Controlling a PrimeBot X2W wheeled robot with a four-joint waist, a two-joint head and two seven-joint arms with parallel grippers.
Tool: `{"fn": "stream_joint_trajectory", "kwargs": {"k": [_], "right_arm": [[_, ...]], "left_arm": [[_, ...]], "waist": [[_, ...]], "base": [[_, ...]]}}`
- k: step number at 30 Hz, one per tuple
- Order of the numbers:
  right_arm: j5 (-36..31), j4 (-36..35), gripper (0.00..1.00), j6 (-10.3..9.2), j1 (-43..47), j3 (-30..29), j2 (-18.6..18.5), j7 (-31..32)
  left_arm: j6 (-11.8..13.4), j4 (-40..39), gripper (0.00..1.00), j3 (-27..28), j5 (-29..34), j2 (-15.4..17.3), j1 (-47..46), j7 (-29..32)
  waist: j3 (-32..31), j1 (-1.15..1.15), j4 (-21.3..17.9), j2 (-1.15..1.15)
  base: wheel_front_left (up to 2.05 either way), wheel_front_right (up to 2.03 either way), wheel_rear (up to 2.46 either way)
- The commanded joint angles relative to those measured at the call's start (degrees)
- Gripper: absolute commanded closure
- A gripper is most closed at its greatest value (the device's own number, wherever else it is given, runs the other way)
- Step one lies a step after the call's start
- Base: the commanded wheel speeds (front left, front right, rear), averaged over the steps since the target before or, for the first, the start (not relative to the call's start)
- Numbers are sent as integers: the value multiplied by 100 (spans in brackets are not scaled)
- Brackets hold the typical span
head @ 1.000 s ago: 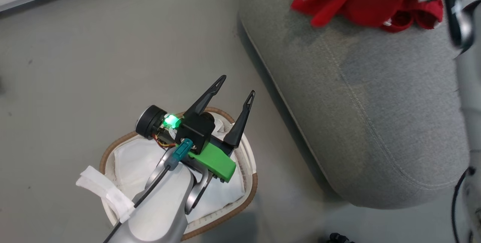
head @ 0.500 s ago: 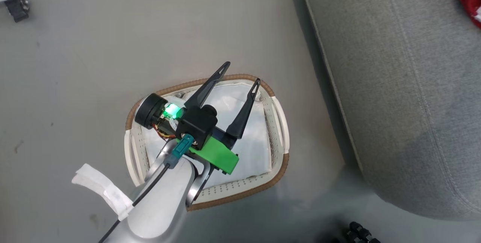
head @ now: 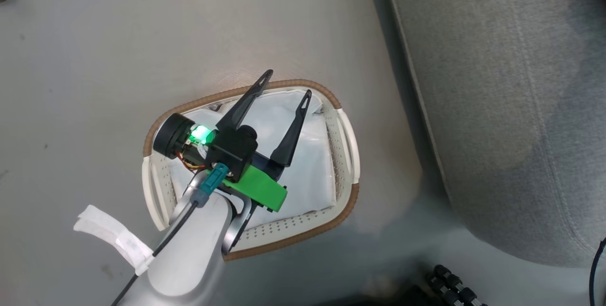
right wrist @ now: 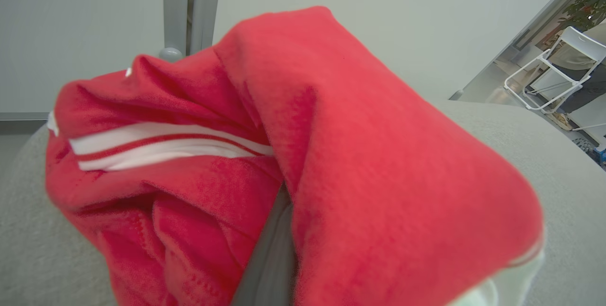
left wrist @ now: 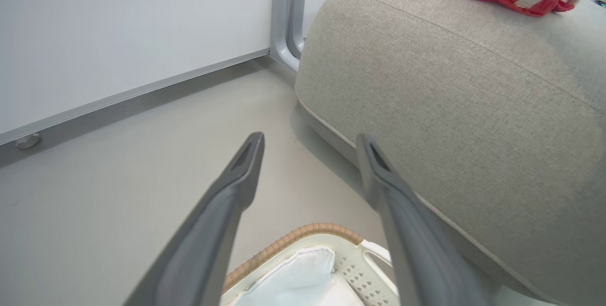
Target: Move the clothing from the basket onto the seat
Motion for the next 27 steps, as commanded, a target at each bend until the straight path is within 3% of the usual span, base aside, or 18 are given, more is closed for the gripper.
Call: {"fn": "stream_joint_trajectory", "kwargs": {"k": [1, 2, 14, 27], "right_arm": [[39, -79, 10, -10, 196, 38, 50, -8], [52, -129, 0, -10, 241, 69, 77, -8], [390, -724, 0, -10, 1119, 509, 384, -10], [549, -1269, 0, -10, 1731, 1032, 441, -10]], "left_arm": [[9, -7, 0, 33, -82, 18, 1, 0], [8, -7, 0, 46, -103, 12, 10, -1], [148, 33, 0, 398, -332, -68, 249, -1], [411, -47, 0, 1232, -606, -208, 737, 2]], "waist": [[-120, -1, -184, 0], [-148, -1, -220, 0], [-919, -1, -471, 0], [-2081, -1, -178, 0]], "base": [[0, 0, 0], [0, 0, 0], [0, 0, 0], [0, 0, 0]]}}
